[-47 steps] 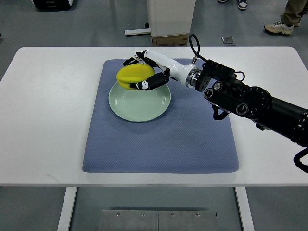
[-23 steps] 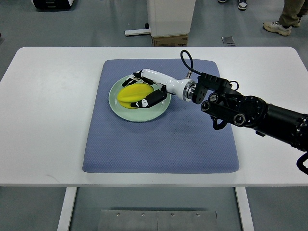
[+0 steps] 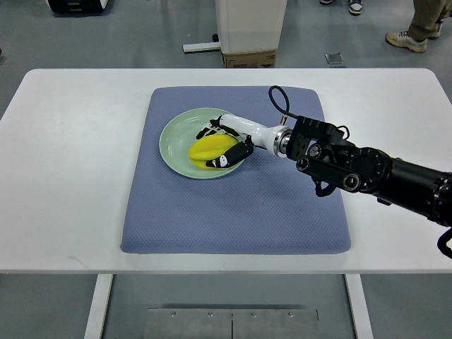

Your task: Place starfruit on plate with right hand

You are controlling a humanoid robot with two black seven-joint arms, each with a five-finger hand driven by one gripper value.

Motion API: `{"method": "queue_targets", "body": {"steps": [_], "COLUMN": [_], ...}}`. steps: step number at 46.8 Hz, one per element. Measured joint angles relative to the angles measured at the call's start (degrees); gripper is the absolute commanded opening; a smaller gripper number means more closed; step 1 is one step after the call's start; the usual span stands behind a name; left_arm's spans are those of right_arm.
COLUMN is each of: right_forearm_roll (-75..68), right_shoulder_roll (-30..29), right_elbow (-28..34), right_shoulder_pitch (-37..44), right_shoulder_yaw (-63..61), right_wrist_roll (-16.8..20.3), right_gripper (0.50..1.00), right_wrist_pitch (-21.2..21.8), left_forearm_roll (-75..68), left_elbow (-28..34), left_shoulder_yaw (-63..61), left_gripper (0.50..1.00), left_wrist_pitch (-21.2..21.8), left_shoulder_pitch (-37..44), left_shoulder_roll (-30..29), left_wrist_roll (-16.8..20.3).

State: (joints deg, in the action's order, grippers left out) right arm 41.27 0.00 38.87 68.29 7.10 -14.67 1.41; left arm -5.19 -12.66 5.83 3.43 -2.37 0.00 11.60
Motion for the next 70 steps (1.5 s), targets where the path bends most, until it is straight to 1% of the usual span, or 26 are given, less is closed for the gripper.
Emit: {"method": "queue_targets", "body": {"steps": [1,3,4,5,8,21,33,46,53,58,66,70], "right_forearm_roll": [-0.1,-0.3,-0.4,-0.5,-0.8,-1.1,-1.3,-9.7,-14.7,-18.3,-22.2,-23.7], "right_shoulder_roll": [0.0,0.0,0.0,0.0,0.0,0.0,0.0,0.0,3.0,4.9,5.4,5.5], "right_elbow": [0.0,0.0,0.0,0.0,0.1,0.0,-0.2,-0.1,-1.0,-2.0,-5.7,-6.7], "right_shoulder_pitch": [0.0,0.0,0.0,0.0,0.0,0.3,0.7,0.8,-0.1,-2.2,-5.9,-7.4], "right_shoulder_yaw": [0.0,-0.1,-0.3,-0.3,-0.6,-1.3,-8.1,-14.5,-18.3,-21.7,-27.8,-31.8], "right_wrist_roll": [0.0,0.0,0.0,0.0,0.0,-0.1,0.2,0.2,0.3,0.3,0.4,1.2], "right_gripper": [0.838,0.936,0.98,0.993,1.0,1.0,1.0,1.0,1.0,1.0,1.0,1.0], "right_wrist_pitch": [0.0,0.0,0.0,0.0,0.0,0.0,0.1,0.3,0.1,-0.1,-3.1,-4.6], "left_forearm_roll": [0.0,0.0,0.0,0.0,0.0,0.0,0.0,0.0,0.0,0.0,0.0,0.0], "left_elbow": [0.0,0.0,0.0,0.0,0.0,0.0,0.0,0.0,0.0,0.0,0.0,0.0], "left_shoulder_yaw": [0.0,0.0,0.0,0.0,0.0,0.0,0.0,0.0,0.0,0.0,0.0,0.0], "left_gripper": [1.0,1.0,1.0,1.0,1.0,1.0,1.0,1.0,1.0,1.0,1.0,1.0], "left_wrist_pitch": [0.0,0.0,0.0,0.0,0.0,0.0,0.0,0.0,0.0,0.0,0.0,0.0], "left_shoulder_pitch": [0.0,0.0,0.0,0.0,0.0,0.0,0.0,0.0,0.0,0.0,0.0,0.0], "left_shoulder_roll": [0.0,0.0,0.0,0.0,0.0,0.0,0.0,0.0,0.0,0.0,0.0,0.0], "left_wrist_roll": [0.0,0.0,0.0,0.0,0.0,0.0,0.0,0.0,0.0,0.0,0.0,0.0]}}
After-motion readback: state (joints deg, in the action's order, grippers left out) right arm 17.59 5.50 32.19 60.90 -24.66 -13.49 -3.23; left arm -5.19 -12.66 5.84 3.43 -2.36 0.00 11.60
